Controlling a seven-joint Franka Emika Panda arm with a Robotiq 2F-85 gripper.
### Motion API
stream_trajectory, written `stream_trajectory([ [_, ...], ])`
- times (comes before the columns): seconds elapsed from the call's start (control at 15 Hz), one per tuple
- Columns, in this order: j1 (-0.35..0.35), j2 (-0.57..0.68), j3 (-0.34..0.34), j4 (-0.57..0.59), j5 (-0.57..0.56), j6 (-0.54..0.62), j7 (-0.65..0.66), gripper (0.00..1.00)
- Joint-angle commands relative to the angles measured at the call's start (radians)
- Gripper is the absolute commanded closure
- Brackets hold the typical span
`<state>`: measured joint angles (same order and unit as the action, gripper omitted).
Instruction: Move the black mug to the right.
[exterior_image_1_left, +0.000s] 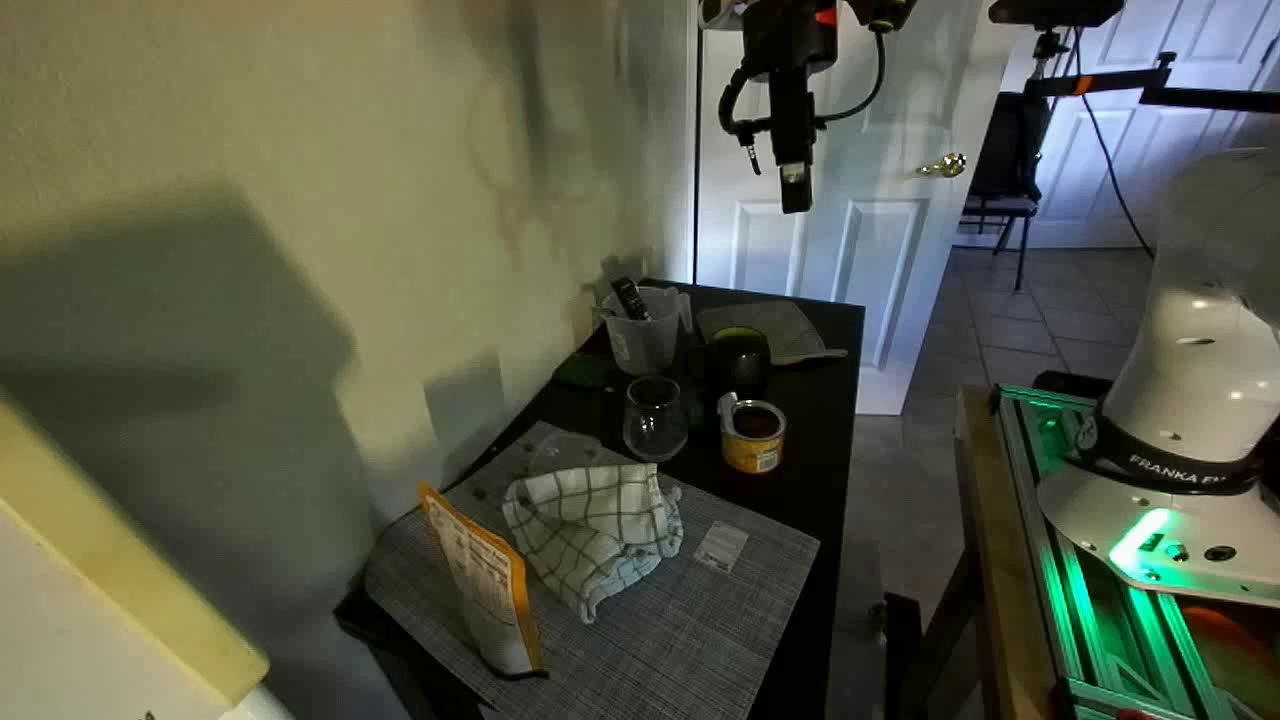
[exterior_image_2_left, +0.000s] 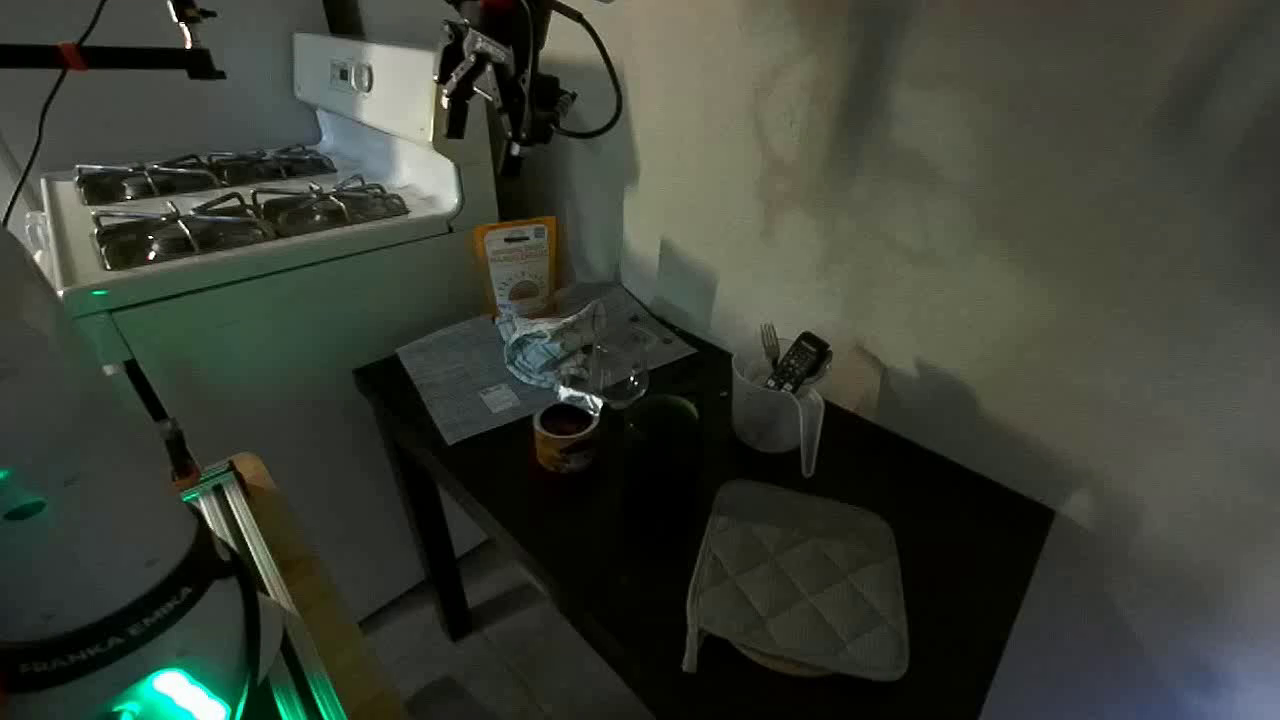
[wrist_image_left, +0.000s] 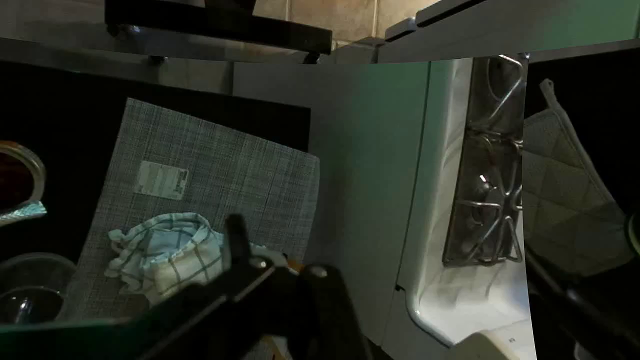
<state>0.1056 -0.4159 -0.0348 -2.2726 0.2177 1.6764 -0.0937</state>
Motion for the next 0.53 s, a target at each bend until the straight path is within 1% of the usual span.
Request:
stream_trajectory([
  [0.0, -0.02, 0.001, 0.017, 0.002, 0.006, -0.004, -0.006, 0.0],
  [0.27, -0.02, 0.001, 0.017, 0.002, 0.006, -0.004, -0.006, 0.0],
  [0.4, -0.033, 0.012, 0.015, -0.002, 0.011, 0.049, 0.008, 0.0],
  [0.47, -0.035, 0.029, 0.003, 0.005, 0.023, 0.062, -0.015, 0.0],
])
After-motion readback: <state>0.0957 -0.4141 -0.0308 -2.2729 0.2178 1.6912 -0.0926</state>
